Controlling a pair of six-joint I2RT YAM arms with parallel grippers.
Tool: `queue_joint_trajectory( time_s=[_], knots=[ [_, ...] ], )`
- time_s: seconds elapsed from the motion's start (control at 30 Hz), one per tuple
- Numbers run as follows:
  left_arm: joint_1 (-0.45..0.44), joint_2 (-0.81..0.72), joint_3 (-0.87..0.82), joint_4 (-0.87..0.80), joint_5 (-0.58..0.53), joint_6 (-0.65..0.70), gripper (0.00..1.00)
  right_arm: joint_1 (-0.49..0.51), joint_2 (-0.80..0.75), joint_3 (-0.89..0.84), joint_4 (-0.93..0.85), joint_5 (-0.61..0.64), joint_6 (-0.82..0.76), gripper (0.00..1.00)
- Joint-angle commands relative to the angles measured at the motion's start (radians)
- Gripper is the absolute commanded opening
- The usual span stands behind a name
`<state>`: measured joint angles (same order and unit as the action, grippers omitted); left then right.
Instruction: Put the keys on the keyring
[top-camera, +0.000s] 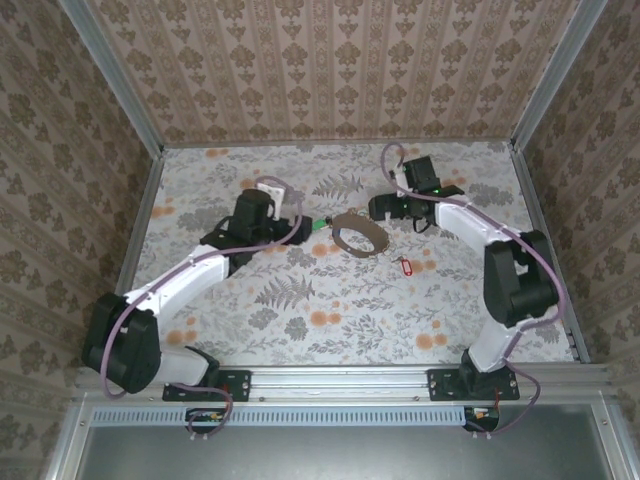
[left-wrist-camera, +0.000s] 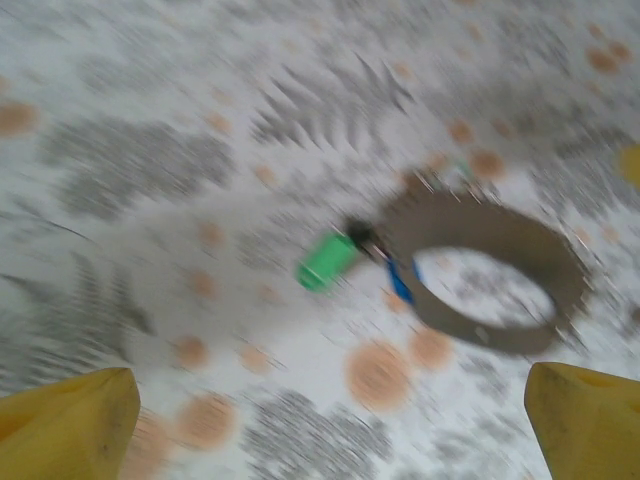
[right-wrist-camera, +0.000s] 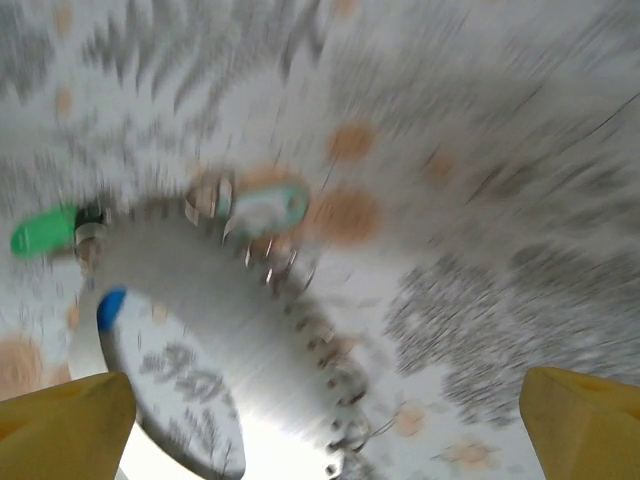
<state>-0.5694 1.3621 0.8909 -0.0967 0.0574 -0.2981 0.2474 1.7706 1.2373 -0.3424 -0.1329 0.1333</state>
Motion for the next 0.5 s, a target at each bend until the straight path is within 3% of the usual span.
queue_joint_trajectory(
  time_s=[0.0,0.1,0.3,0.47],
  knots=[
    [-0.022,0.026,0.039,-0.093,0.110,-0.075,1.00,0.003,0.044,0.039,-0.124,-0.166,-0.020,1.00],
    [-0.022,0.047,0.030,-0.080,0.131,-0.084,1.00,0.020,0.097,0.070,-0.159,-0.164,-0.035,0.98],
    [-0.003,0.081,0.032,-0.060,0.163,-0.071,1.00,0.080,0.154,0.127,-0.231,-0.025,-0.061,0.81],
    [0.018,0.078,0.015,-0.033,0.179,-0.081,1.00,0.124,0.211,0.168,-0.273,0.078,-0.066,0.81]
  ],
)
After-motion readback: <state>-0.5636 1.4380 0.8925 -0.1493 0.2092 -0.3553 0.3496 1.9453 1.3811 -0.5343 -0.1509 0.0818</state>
